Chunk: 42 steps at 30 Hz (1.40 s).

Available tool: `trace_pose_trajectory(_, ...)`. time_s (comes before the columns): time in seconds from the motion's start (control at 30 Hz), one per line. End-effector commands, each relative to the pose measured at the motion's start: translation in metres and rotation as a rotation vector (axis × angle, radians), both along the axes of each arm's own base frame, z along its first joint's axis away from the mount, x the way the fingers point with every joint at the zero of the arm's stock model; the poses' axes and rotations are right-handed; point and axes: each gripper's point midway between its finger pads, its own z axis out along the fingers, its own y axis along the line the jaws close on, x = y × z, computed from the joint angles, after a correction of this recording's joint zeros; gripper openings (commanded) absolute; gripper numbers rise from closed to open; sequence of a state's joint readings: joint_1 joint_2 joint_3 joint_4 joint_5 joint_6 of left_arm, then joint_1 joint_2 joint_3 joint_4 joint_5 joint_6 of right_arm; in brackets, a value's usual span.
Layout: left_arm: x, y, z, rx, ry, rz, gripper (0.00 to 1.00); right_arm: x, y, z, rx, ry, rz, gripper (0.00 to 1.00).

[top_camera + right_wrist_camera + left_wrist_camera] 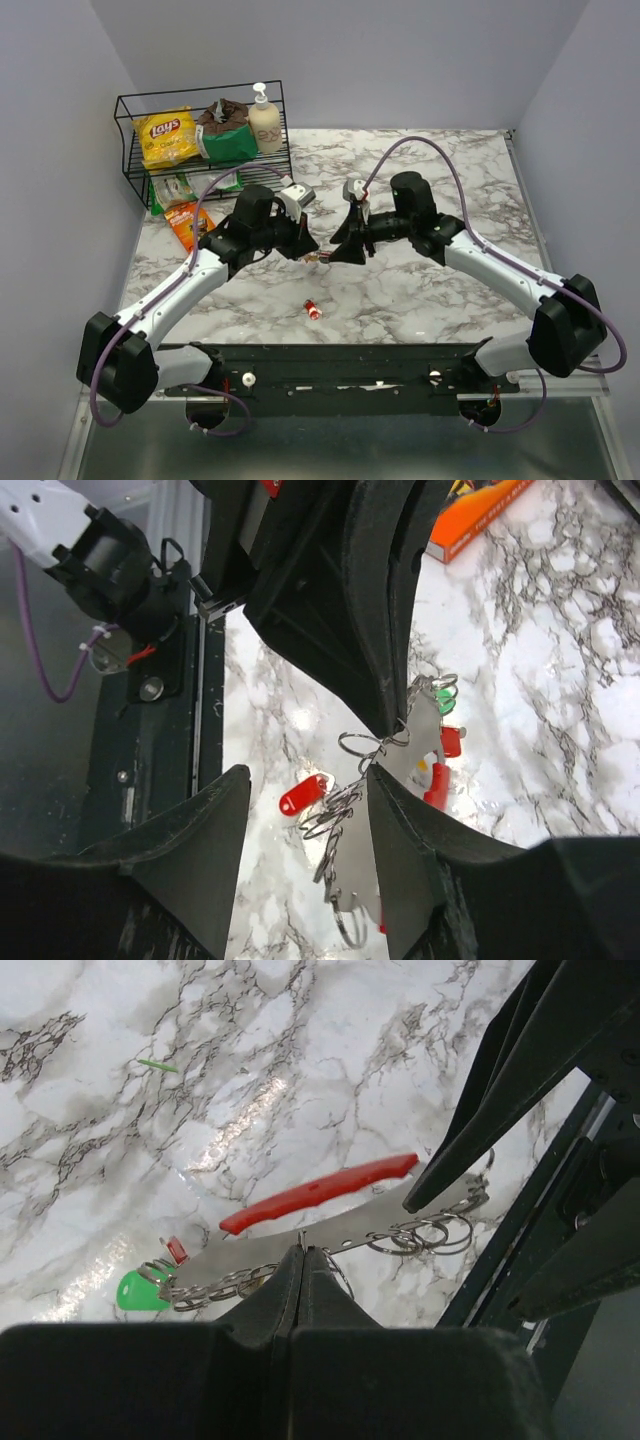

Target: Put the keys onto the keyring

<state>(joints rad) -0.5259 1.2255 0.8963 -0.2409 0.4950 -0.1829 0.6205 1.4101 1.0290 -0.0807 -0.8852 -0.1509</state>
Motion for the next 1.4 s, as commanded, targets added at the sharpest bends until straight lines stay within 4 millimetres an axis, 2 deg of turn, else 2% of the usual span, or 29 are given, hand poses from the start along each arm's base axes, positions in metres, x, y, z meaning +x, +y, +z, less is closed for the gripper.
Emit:
trace_pose_trajectory(0.0, -0.026, 0.000, 0.028, -0.023, -0.051, -0.123, 0.00, -0.006, -0.001, 0.031, 0.071, -0.102, 0.052, 0.56)
trace_pose_trajectory(0.17, -0.040, -0.001, 0.035, -0.034, -0.087, -0.194, 0.00, -0.002, -0.002, 0.047, 0.091, -0.137, 0.029, 0.52)
trace_pose_trajectory(0.33, -0.050, -0.005, 0.048, -0.076, -0.141, -0.244, 0.00, 0.002, -0.001, 0.049, 0.097, -0.145, 0.017, 0.49)
trace_pose_trajectory(0.53, -0.059, -0.009, 0.072, -0.179, -0.249, -0.261, 0.00, -0.011, 0.002, 0.046, 0.134, -0.123, 0.083, 0.37)
trace_pose_trajectory(0.7, -0.064, -0.007, 0.085, -0.228, -0.320, -0.258, 0.00, -0.019, 0.002, 0.045, 0.152, -0.099, 0.127, 0.35)
trace_pose_trajectory(0.87, -0.061, -0.006, 0.087, -0.229, -0.329, -0.244, 0.00, -0.031, 0.004, 0.050, 0.191, -0.075, 0.194, 0.32)
trace_pose_trajectory(1.07, -0.060, -0.009, 0.090, -0.251, -0.344, -0.244, 0.00, -0.037, 0.006, 0.047, 0.191, -0.055, 0.227, 0.32)
trace_pose_trajectory(1.37, -0.069, -0.014, 0.095, -0.283, -0.348, -0.305, 0.00, -0.028, 0.009, 0.043, 0.175, -0.051, 0.180, 0.34)
